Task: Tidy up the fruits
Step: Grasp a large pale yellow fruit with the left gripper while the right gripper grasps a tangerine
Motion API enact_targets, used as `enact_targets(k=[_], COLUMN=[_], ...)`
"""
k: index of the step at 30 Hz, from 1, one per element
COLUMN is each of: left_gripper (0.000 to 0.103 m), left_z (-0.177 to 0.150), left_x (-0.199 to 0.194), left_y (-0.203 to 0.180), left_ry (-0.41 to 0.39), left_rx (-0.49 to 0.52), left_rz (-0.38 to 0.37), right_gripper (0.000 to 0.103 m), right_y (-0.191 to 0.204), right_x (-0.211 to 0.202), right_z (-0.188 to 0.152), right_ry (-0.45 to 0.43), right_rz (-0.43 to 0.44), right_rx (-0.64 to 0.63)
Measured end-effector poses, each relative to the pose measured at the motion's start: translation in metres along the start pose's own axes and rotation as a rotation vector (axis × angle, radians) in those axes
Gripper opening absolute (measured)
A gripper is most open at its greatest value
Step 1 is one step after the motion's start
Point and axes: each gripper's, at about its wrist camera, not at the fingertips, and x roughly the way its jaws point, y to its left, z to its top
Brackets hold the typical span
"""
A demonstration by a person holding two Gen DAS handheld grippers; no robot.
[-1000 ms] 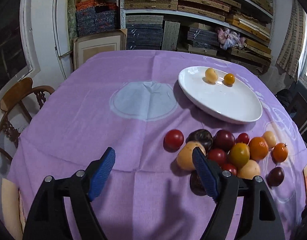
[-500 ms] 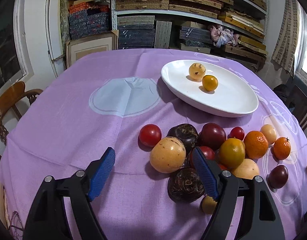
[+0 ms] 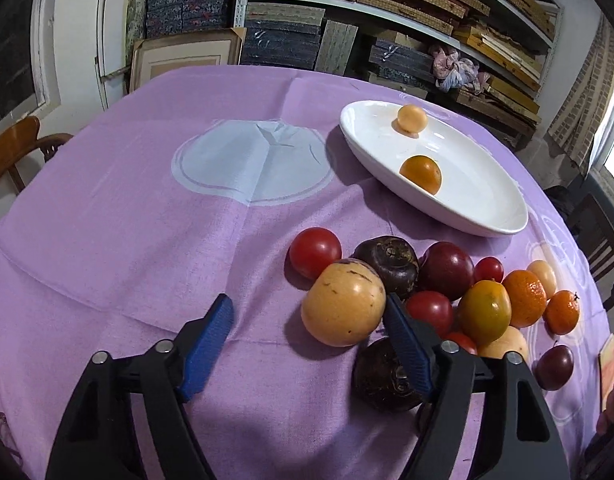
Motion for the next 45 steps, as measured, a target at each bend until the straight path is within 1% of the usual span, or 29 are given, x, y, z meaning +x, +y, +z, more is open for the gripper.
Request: enact_targets(k=[2, 4, 6, 11, 17, 19, 20, 23, 26, 30, 32, 35, 39, 42, 45], left_gripper=[0.057, 0.054, 0.053, 0.053, 0.053, 0.053, 0.053, 0.053, 0.053, 0.053, 0.047, 0.047, 0.046, 0.046, 0.046], left_z=[-0.001, -0.003, -0.004, -0.006, -0.005, -0.004, -0.004, -0.002, 0.002, 0.005, 0.005, 0.005, 0.003, 0.002, 0.002], left_x=[0.000, 0.001, 0.002, -0.004, -0.010, -0.006, -0.002, -0.002, 0.001, 0.004, 0.004, 0.004, 0.003, 0.002, 0.001], left_y=[-0.001, -0.002, -0.001, 0.005, 0.014, 0.015, 0.016, 0.017, 0.019, 0.017, 0.017, 0.015, 0.011, 0.010, 0.011], left_ry=[-0.002, 0.000, 0.005, 0.003, -0.036, -0.024, -0.005, -0.012, -0.010, -0.009, -0.007, -0.007, -0.007, -0.006, -0.006], left_rx=[0.011, 0.024, 0.025, 0.010, -0.012, -0.016, -0.020, -0.029, -0.053, -0.047, -0.043, -0.025, 0.012, 0.018, 0.014], left_rz=[0.012, 0.027, 0.032, 0.009, 0.026, 0.034, 0.032, 0.035, 0.022, 0.018, 0.022, 0.029, 0.050, 0.057, 0.057], right_gripper=[0.099, 0.099, 0.099, 0.099, 0.099, 0.099, 0.099, 0.099, 0.099, 0.099, 0.099, 0.099, 0.099, 0.099, 0.099], right_y=[-0.001, -0.002, -0.003, -0.003, 0.003, 0.005, 0.006, 0.007, 0.007, 0.009, 0.009, 0.010, 0.015, 0.023, 0.029], right_x=[0.000, 0.000, 0.000, 0.002, 0.007, 0.007, 0.007, 0.008, 0.009, 0.011, 0.012, 0.013, 0.016, 0.017, 0.018], right_z=[0.000, 0.000, 0.000, 0.001, -0.002, -0.002, -0.002, -0.004, -0.005, -0.005, -0.006, -0.006, -0.008, -0.015, -0.023], right_ry=[0.001, 0.003, 0.005, 0.015, 0.038, 0.042, 0.042, 0.047, 0.053, 0.058, 0.063, 0.079, 0.129, 0.186, 0.196], right_rz=[0.003, 0.007, 0.009, 0.008, 0.014, 0.014, 0.014, 0.013, 0.016, 0.011, 0.012, 0.016, 0.042, 0.072, 0.044], right_rx=[0.005, 0.011, 0.014, 0.012, -0.007, -0.017, -0.021, -0.024, -0.027, -0.036, -0.034, -0.038, -0.088, -0.184, -0.246])
